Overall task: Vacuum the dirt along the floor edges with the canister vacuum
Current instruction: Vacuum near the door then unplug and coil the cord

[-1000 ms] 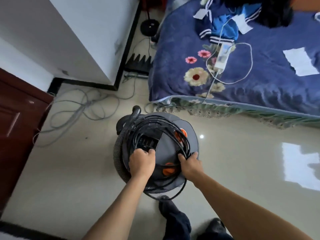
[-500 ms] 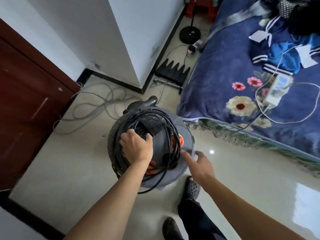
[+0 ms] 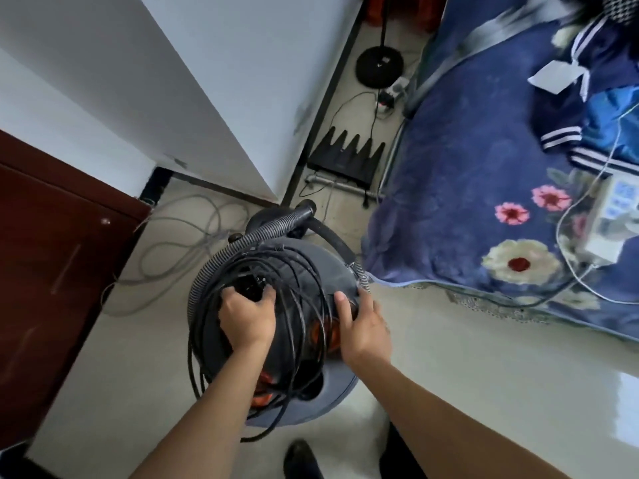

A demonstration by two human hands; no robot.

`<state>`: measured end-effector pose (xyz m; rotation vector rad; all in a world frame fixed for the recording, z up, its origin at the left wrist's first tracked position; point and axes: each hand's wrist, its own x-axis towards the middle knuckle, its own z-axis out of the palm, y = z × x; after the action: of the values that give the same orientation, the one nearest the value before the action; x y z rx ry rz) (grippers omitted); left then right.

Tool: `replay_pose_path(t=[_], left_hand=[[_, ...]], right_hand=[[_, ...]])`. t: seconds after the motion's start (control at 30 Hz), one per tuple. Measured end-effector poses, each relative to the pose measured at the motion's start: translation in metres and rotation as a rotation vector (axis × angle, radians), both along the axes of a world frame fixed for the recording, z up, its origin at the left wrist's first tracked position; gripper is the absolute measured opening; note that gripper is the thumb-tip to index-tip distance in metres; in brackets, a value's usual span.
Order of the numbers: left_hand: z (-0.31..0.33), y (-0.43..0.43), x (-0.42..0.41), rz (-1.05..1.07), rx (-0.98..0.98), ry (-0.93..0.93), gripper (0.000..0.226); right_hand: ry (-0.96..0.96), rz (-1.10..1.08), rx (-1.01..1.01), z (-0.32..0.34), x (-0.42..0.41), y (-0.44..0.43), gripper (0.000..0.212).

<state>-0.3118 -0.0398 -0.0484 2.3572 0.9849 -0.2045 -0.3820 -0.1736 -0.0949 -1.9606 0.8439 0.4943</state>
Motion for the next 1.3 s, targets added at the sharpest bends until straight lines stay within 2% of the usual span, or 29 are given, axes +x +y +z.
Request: replay_pose_path(t=[0.07, 0.17, 0.4, 0.57, 0.7, 0.87, 1.03, 1.3], left_hand=[[-0.005, 0.000, 0.014, -0.009, -0.022, 0.003, 0.050], [-0.009, 0.001, 0.025, -0.060, -0.020, -0.034, 0.051], [-0.013, 0.008, 0.074, -0.344, -0.102, -0.062, 0.053], [-0.016, -0.005, 0.129, -0.553, -0.119, -0.041, 0.047], [-0.018, -0.025, 0.175, -0.716, -0.099, -0.022, 0.042], [-0.020, -0.058, 0.223, -0.863, -0.078, -0.049, 0.040], [-0.025, -0.081, 0.261, -0.891, -0.072, -0.058, 0.038], [-0.024, -0.102, 0.315, -0.871, -0.014, -0.066, 0.037]], right_hand=[[-0.004, -0.032, -0.012, 0.001, 0.005, 0.005, 0.096], [-0.018, -0.088, -0.019, 0.003, 0.011, 0.011, 0.092], [-0.029, -0.354, -0.089, 0.005, 0.036, 0.036, 0.071], [-0.100, -0.531, -0.150, 0.002, 0.066, 0.051, 0.087], [-0.102, -0.653, -0.148, -0.002, 0.096, 0.051, 0.062], [-0.169, -0.787, -0.139, -0.007, 0.133, 0.046, 0.059], [-0.212, -0.867, -0.099, -0.013, 0.169, 0.029, 0.061], [-0.154, -0.802, -0.110, -0.014, 0.224, 0.000, 0.066]])
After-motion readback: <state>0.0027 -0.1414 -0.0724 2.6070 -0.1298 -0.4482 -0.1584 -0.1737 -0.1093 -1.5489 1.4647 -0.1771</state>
